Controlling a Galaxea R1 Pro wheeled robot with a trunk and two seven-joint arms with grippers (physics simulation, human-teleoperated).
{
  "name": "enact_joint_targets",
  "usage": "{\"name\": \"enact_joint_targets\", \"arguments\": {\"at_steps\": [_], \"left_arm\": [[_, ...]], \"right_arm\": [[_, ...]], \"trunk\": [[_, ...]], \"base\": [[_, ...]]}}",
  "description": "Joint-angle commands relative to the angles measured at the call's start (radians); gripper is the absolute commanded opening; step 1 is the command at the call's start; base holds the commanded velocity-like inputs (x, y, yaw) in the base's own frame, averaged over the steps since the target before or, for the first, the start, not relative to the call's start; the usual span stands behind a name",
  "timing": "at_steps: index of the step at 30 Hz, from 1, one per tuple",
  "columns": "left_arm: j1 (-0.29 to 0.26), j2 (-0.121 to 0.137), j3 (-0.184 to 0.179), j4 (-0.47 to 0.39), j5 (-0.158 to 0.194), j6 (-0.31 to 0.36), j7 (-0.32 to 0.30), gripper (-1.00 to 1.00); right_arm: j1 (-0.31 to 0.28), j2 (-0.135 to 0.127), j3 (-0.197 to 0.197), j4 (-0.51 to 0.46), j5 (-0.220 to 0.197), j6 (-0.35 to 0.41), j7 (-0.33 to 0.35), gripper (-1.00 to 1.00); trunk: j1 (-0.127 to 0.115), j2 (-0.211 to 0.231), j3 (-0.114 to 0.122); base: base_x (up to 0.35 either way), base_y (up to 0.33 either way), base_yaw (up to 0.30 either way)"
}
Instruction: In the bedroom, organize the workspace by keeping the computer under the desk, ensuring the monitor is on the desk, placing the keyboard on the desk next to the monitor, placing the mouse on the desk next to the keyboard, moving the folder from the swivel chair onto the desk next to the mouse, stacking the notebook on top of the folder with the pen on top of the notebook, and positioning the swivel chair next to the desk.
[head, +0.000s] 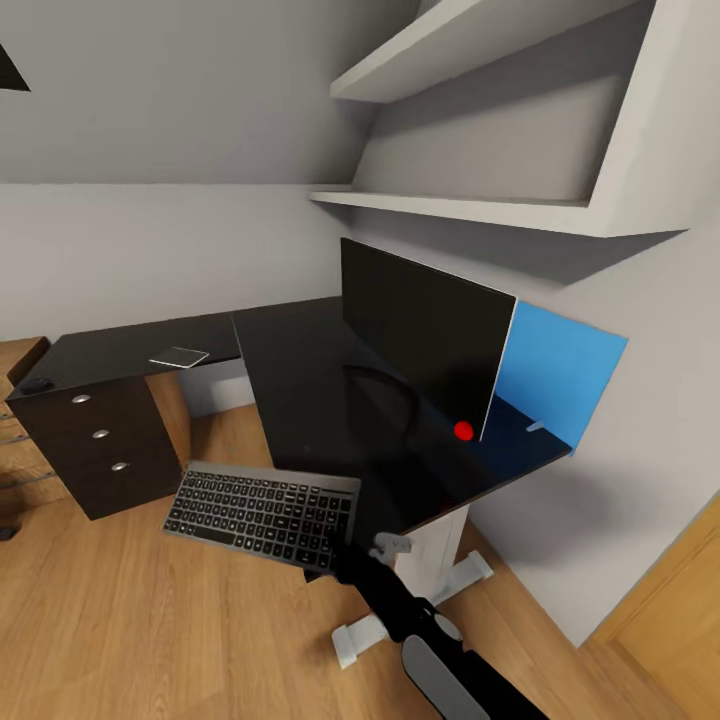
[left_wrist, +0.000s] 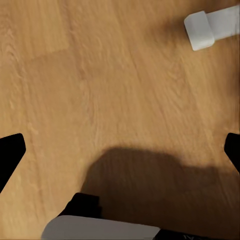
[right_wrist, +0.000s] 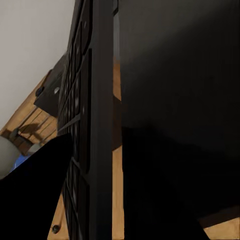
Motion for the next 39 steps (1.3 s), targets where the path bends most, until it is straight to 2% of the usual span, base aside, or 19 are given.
{"name": "enact_joint_targets", "arguments": {"at_steps": [1,3,20,24,29,36,39], "left_arm": [[-0.001,-0.006,-0.008,-0.002,0.005,-0.002,0.008,1.0],[-0.001,-0.014,-0.007,-0.003,0.004,-0.002,0.008,1.0],[-0.001,-0.013,-0.006,-0.002,0.005,-0.001,0.009,1.0],[-0.001,-0.013,-0.006,-0.002,0.005,0.0,0.009,1.0],[-0.001,-0.013,-0.006,-0.002,0.005,0.0,0.009,1.0],[-0.001,-0.013,-0.007,-0.002,0.005,0.0,0.009,1.0],[-0.001,-0.013,-0.007,-0.002,0.005,0.0,0.009,1.0]], "right_arm": [[-0.001,-0.003,0.003,0.007,-0.008,-0.012,0.004,-1.0],[-0.001,-0.005,0.005,0.011,-0.008,-0.023,0.005,-1.0],[-0.001,-0.002,0.009,0.01,-0.015,-0.118,0.005,-1.0],[-0.001,-0.001,0.01,0.01,-0.015,-0.154,0.005,-1.0],[-0.001,0.0,0.01,0.01,-0.016,-0.155,0.004,-1.0],[-0.001,0.004,0.011,0.01,-0.017,-0.155,0.005,-1.0],[-0.001,0.016,0.012,0.012,-0.018,-0.155,0.005,-1.0]], "trunk": [[0.0,-0.001,-0.001],[0.0,-0.001,-0.001],[0.0,-0.001,-0.001],[0.0,-0.001,-0.001],[0.0,-0.001,-0.001],[0.0,-0.001,-0.001],[0.0,-0.001,-0.001]], "base": [[0.0,0.0,0.0],[0.0,0.0,0.0],[0.002,0.0,0.0],[0.169,0.0,0.0],[0.244,0.0,0.0],[0.054,0.0,0.0],[0.008,0.0,0.0]]}}
